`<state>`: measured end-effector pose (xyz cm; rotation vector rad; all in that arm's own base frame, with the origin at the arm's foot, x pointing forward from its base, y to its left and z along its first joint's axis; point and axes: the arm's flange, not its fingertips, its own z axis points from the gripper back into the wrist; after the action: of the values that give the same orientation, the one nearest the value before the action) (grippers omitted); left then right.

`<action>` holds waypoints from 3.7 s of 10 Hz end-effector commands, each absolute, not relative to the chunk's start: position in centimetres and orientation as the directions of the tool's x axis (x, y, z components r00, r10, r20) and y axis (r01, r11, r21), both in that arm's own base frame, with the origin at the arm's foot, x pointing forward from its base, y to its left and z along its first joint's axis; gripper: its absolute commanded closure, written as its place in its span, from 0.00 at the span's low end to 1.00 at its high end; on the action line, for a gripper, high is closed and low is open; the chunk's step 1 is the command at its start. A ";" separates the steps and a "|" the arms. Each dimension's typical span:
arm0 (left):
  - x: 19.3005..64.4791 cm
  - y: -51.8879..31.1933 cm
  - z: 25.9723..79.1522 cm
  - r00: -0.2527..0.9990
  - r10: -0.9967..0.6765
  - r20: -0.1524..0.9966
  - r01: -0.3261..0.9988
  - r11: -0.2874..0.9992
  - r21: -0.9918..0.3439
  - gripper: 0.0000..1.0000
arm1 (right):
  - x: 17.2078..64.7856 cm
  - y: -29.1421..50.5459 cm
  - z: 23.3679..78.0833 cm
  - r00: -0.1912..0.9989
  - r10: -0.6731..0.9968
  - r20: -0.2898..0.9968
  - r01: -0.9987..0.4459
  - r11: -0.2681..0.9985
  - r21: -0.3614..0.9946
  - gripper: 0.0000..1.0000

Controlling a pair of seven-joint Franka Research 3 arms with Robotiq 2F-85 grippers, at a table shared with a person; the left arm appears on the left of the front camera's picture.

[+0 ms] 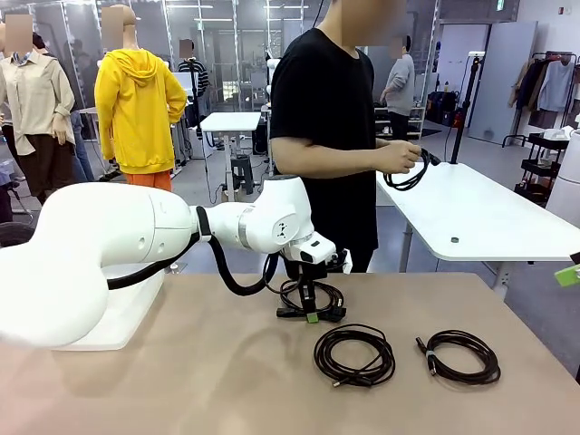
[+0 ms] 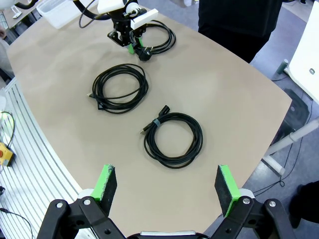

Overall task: Organize and store the cables.
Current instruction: Place the Power Cable into the Organizing box.

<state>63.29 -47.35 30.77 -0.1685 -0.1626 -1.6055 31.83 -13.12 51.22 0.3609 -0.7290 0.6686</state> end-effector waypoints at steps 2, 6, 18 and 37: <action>62.4 -47.7 32.7 -0.029 -0.975 0.220 0.999 -0.035 -0.020 1.00 | 31.8 -13.2 51.2 0.539 0.438 0.719 -0.683 0.727 0.069 0.00; 57.6 -46.1 38.9 -0.072 -0.976 0.205 0.996 -0.059 0.068 0.89 | 31.8 -13.2 51.2 0.539 0.438 0.719 -0.683 0.727 0.069 0.00; 51.9 -40.0 40.7 -0.046 -0.975 0.216 0.981 -0.004 0.192 0.89 | 31.8 -13.2 51.2 0.539 0.438 0.719 -0.683 0.727 0.069 0.00; 52.0 -1.5 49.2 -0.039 -0.945 0.326 0.908 0.102 0.406 0.81 | 31.8 -13.2 51.2 0.539 0.438 0.719 -0.683 0.727 0.069 0.00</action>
<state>50.65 -2.14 49.78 0.0940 -0.6281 -1.4938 31.81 -13.05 51.30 0.3565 -0.7275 0.6703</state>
